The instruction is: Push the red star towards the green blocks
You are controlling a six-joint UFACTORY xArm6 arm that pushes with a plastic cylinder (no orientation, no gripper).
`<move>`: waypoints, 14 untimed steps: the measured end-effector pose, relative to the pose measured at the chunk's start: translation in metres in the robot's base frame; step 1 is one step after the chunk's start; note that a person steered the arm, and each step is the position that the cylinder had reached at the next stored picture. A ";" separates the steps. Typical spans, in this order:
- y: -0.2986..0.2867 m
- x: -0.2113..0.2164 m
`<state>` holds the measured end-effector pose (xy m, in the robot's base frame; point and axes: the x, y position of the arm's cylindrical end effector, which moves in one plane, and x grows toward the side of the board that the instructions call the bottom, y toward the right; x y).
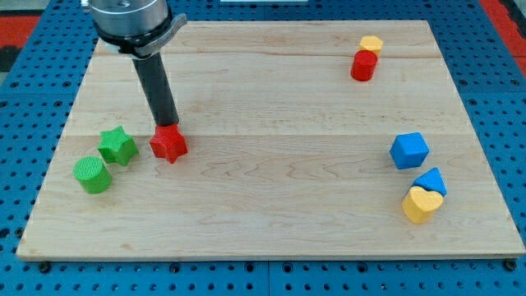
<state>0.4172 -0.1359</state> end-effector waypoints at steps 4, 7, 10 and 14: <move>0.033 0.018; -0.028 0.068; 0.149 0.016; 0.384 -0.075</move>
<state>0.3420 0.2480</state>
